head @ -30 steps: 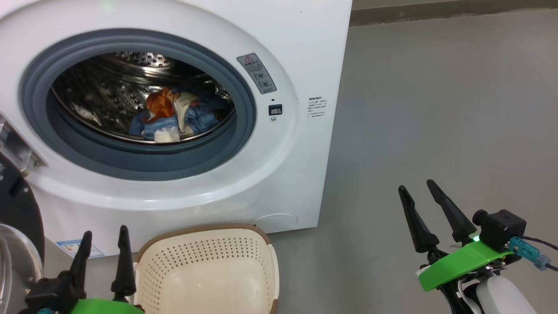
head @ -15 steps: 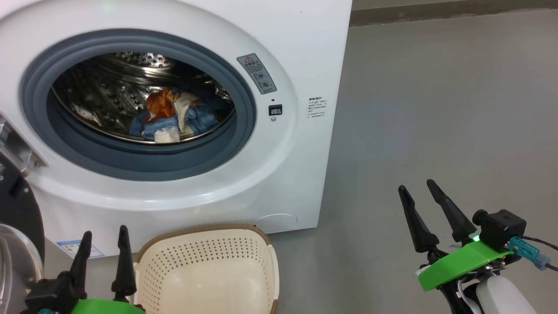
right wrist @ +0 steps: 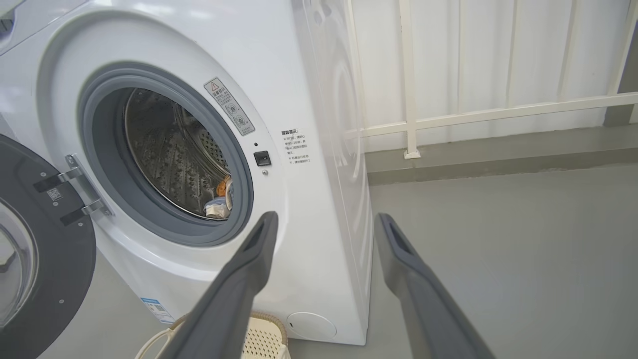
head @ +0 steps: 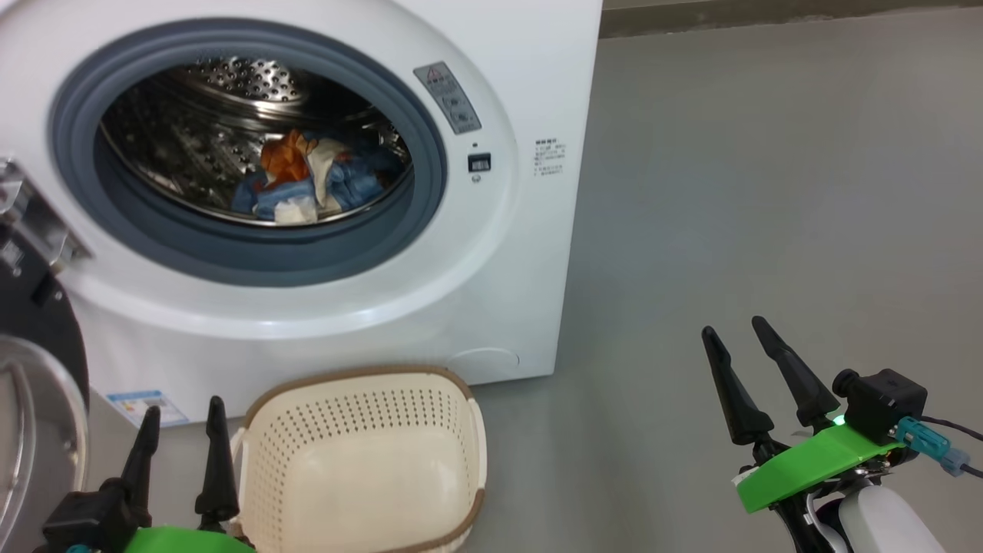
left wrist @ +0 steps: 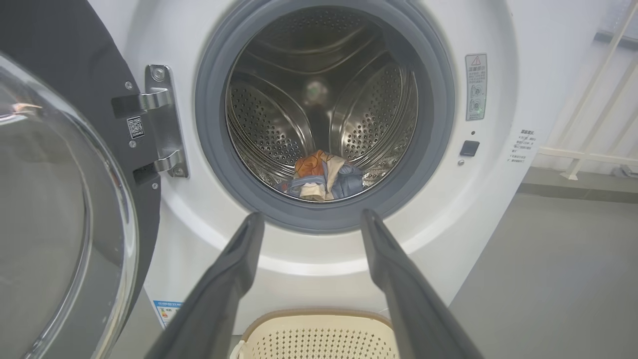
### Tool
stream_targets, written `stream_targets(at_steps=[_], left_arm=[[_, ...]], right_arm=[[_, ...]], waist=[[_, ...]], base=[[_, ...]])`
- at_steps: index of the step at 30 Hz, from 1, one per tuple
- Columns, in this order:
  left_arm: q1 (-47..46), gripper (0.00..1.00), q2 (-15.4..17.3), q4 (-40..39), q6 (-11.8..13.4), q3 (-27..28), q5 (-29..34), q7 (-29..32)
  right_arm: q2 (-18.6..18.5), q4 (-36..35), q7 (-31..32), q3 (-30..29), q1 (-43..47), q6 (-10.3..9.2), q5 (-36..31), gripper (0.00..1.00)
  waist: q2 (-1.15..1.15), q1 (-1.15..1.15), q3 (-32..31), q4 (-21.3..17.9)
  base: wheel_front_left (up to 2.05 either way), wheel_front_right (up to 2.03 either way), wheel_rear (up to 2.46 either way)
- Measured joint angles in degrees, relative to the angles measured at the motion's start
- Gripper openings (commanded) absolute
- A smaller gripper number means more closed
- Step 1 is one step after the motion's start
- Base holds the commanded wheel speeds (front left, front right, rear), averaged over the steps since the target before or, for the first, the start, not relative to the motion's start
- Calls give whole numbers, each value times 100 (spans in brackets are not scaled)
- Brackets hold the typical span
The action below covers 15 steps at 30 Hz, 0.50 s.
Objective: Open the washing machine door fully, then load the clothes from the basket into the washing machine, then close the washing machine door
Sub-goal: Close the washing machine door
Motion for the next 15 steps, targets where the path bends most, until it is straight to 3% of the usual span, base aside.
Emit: stream_targets(at_steps=[7, 15], left_arm=[[1, 100, -36, -1, -5, 14, 46, 0], [1, 100, -67, 1, -9, 34, 58, 0]], right_arm=[[2, 4, 0, -3, 1, 0, 0, 100], [3, 5, 0, -3, 1, 0, 0, 100]], waist=[[0, 0, -8, 2], [0, 0, -12, 8]], base=[[-101, 101, 0], [-13, 13, 0]])
